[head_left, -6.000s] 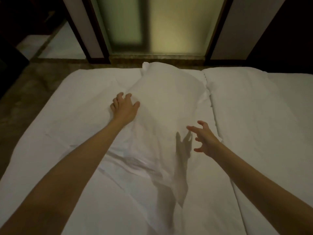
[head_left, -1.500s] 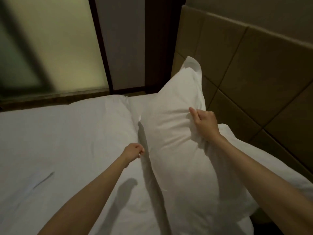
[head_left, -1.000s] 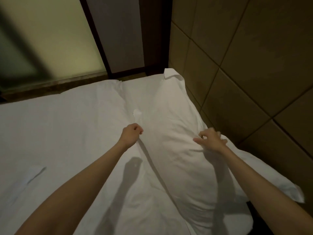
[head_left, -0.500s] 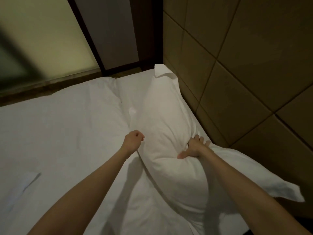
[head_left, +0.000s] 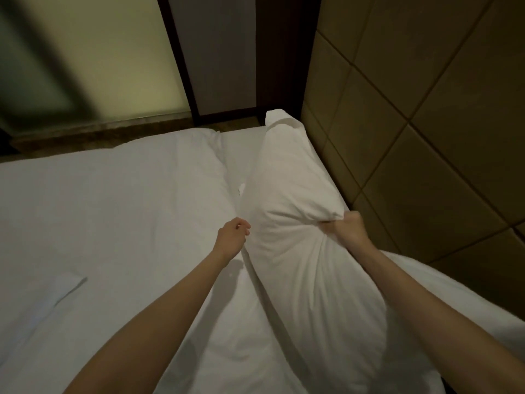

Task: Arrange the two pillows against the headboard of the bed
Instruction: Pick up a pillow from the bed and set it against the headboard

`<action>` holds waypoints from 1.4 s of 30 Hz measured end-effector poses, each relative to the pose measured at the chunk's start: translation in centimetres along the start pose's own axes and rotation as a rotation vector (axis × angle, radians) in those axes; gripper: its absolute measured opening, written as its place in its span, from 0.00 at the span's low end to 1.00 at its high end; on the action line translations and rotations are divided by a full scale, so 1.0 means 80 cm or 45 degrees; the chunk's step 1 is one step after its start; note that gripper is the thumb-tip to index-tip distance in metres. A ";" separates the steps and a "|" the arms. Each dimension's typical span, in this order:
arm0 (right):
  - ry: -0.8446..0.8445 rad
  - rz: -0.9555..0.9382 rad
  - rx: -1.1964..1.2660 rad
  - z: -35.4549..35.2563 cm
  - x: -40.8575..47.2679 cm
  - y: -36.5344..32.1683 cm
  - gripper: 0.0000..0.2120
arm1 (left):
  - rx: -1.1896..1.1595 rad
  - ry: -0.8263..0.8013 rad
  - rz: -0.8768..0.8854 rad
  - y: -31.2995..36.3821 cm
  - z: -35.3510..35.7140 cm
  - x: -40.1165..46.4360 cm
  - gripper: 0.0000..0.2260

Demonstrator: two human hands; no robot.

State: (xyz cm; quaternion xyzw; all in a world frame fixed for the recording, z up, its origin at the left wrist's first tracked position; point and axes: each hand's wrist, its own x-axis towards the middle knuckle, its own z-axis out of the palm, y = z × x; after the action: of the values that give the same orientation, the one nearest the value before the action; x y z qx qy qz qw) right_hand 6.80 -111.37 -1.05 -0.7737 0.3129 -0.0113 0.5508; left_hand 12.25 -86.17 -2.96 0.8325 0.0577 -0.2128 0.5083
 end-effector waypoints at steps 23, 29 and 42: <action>0.304 -0.733 0.467 0.023 0.251 -0.372 0.15 | 0.144 -0.148 0.623 0.259 -0.068 0.295 0.22; 0.079 -0.415 -0.279 0.014 0.358 -0.319 0.25 | 0.211 -0.242 0.437 0.247 -0.031 0.376 0.23; 0.120 0.148 -1.276 0.005 0.406 -0.116 0.51 | 0.210 0.095 0.300 0.137 0.038 0.403 0.19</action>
State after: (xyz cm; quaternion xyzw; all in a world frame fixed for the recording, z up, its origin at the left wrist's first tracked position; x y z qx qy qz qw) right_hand 37.41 -125.33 -3.81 -0.9229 0.3470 0.1359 0.0968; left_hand 43.88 -97.93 -8.46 0.8797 -0.0391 -0.1245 0.4572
